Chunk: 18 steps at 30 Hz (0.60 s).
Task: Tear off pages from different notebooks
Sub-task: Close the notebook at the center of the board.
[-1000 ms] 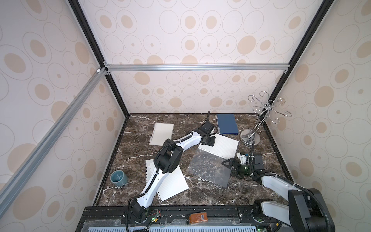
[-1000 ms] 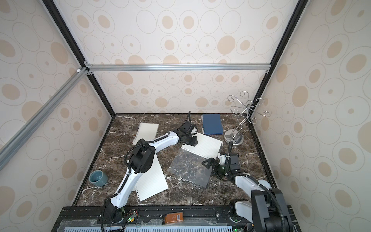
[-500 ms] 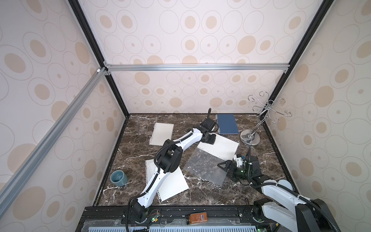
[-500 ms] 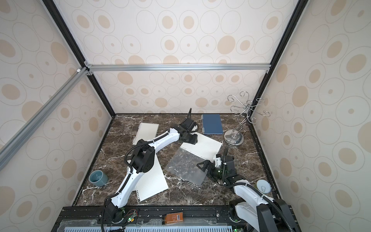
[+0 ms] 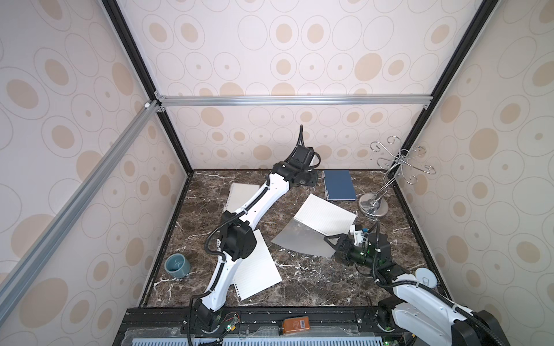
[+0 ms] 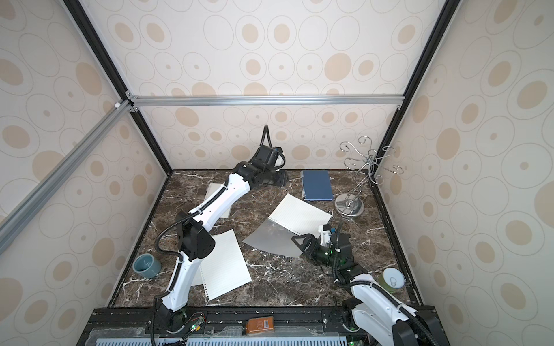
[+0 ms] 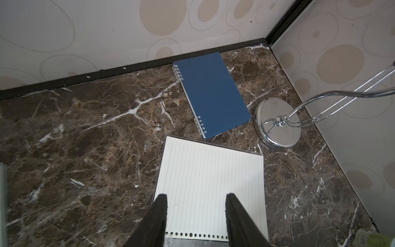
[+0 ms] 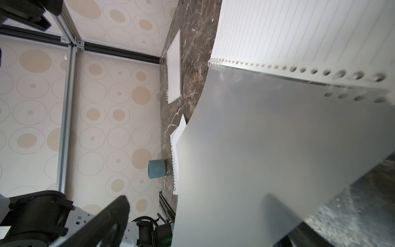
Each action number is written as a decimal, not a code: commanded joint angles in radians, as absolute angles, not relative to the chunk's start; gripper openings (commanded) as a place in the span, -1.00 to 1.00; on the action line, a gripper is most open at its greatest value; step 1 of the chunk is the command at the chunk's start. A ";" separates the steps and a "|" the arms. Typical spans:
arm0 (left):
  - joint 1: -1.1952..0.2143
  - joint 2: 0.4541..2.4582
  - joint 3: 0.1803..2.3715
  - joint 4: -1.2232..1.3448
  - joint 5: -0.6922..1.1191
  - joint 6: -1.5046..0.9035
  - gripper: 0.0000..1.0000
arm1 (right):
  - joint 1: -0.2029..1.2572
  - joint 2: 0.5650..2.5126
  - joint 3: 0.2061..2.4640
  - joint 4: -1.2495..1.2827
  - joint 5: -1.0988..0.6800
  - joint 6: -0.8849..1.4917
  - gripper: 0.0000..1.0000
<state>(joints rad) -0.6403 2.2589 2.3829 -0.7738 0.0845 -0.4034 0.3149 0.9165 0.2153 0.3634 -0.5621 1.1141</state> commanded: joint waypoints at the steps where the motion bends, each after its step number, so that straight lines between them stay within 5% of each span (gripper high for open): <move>1: -0.629 2.209 2.328 -0.792 0.042 -0.380 -0.09 | 0.323 0.894 0.210 0.414 -0.503 1.151 1.00; 18: -0.623 2.074 2.235 -0.777 -0.055 -0.365 -0.08 | 0.318 0.960 0.347 0.459 -0.422 1.105 0.99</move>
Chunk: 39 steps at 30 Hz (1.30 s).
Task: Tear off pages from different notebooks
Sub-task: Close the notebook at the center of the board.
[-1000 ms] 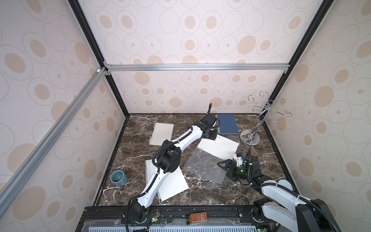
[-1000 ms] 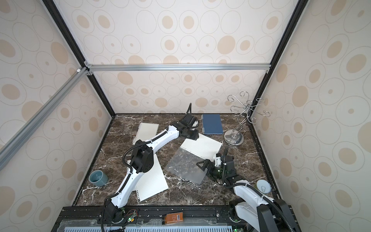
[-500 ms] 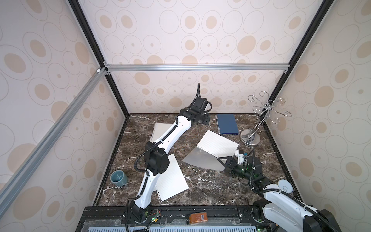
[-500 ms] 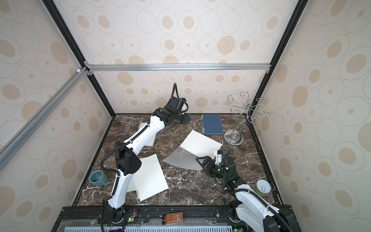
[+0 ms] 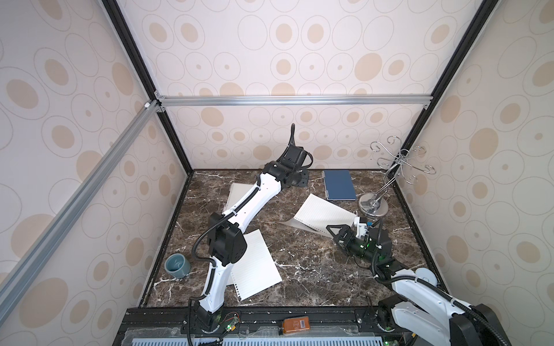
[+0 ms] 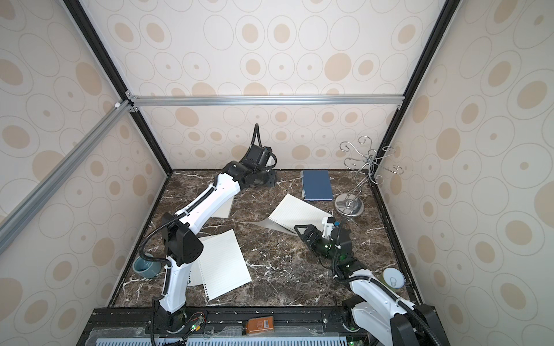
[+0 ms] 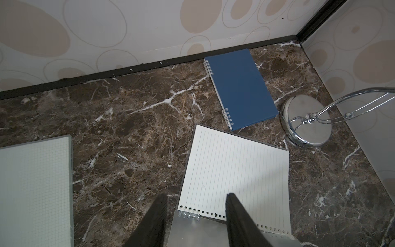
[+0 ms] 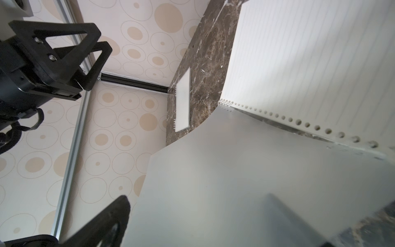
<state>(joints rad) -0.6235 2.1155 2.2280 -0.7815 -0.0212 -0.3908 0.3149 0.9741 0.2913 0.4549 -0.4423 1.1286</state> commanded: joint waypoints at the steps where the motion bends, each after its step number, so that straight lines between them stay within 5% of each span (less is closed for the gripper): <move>1: -0.623 2.070 2.236 -0.778 -0.057 -0.366 -0.08 | 0.313 0.954 0.361 0.435 -0.417 1.090 0.99; 14: -0.631 2.012 2.121 -0.712 -0.050 -0.372 -0.06 | 0.138 1.014 0.607 0.097 -0.389 0.799 0.99; 24: -0.696 1.958 1.717 -0.461 0.061 -0.493 -0.08 | 0.073 1.399 0.940 -0.295 -0.176 0.437 0.99; 30: -0.775 1.987 1.555 -0.347 0.131 -0.571 -0.10 | 0.066 1.572 1.003 -0.361 -0.125 0.396 1.00; 39: -0.781 2.095 1.591 -0.346 0.099 -0.583 -0.06 | 0.066 1.680 0.928 -0.314 -0.239 0.447 0.98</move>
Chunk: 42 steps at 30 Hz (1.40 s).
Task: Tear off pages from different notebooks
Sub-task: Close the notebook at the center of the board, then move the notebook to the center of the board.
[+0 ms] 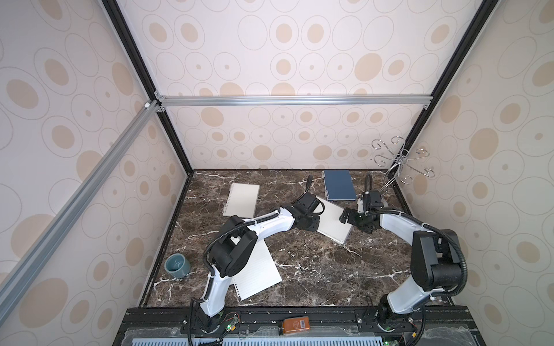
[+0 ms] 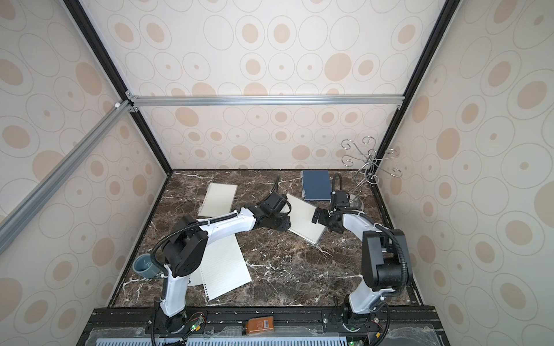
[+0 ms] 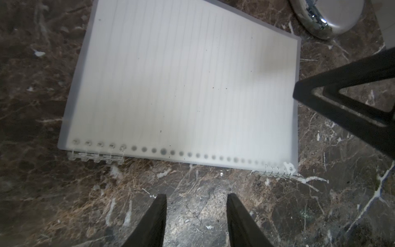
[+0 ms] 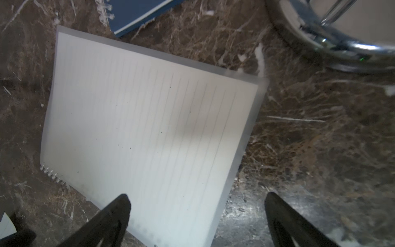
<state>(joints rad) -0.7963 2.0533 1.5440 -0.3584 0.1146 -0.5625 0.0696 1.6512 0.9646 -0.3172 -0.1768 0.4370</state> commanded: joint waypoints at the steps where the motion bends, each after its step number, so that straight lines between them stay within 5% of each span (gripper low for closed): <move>1: -0.778 2.109 1.601 -0.348 0.092 -0.584 -0.06 | 0.068 1.685 0.918 -0.294 -0.270 0.458 0.97; 16: -0.590 2.173 1.584 -0.357 0.050 -0.553 -0.06 | 0.424 1.896 1.034 -0.036 -0.440 0.683 0.93; 25: -0.478 2.345 1.901 -0.530 0.021 -0.426 -0.08 | 0.464 2.057 1.276 -0.047 -0.523 0.670 0.87; 35: -0.485 2.123 1.912 -0.572 -0.037 -0.413 -0.07 | 0.408 1.775 1.321 -0.332 -0.284 0.382 0.86; 42: -0.536 1.946 1.727 -0.483 -0.017 -0.440 -0.07 | 0.392 1.877 1.534 -0.453 0.043 0.236 0.78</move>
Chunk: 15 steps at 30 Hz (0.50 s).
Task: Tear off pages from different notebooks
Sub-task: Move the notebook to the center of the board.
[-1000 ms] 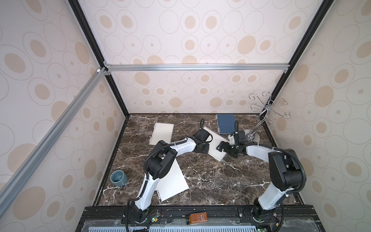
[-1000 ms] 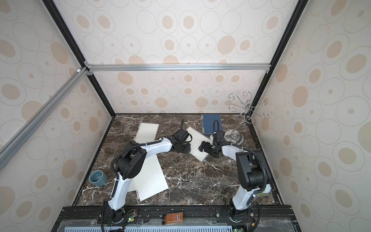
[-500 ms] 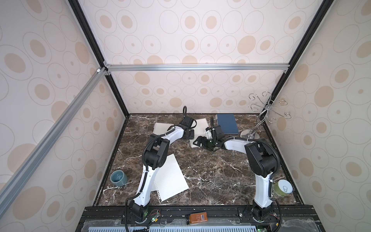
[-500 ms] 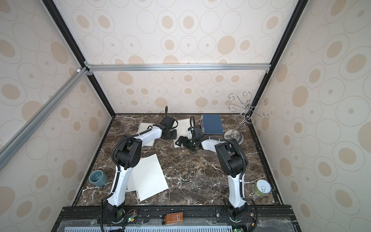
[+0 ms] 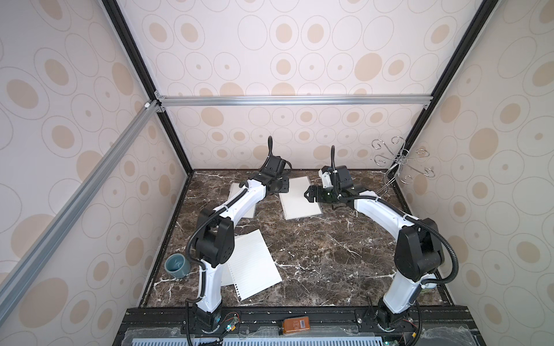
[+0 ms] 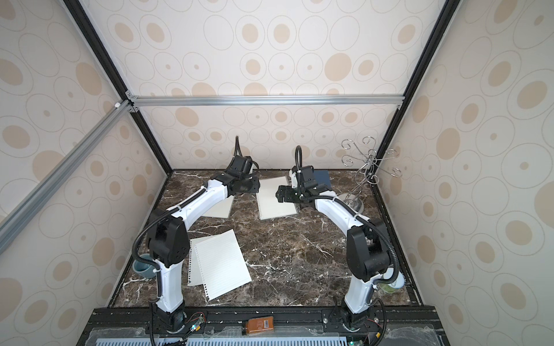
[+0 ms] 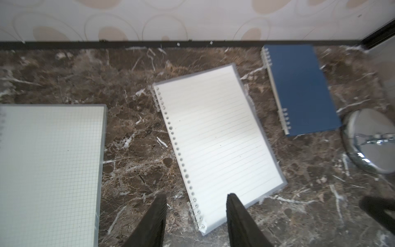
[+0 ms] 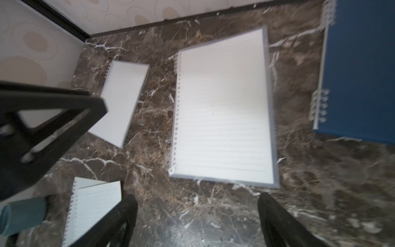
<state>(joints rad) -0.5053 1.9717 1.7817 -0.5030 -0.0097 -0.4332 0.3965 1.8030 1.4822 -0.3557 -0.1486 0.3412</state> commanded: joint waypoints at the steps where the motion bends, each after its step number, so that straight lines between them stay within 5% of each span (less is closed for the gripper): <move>1: -0.545 1.927 1.700 -0.474 -0.017 -0.447 -0.07 | 0.386 1.912 1.570 -0.449 0.077 0.221 0.75; 15: -0.640 1.733 1.380 -0.393 -0.038 -0.546 -0.07 | 0.327 2.413 2.135 -0.573 0.214 0.089 0.58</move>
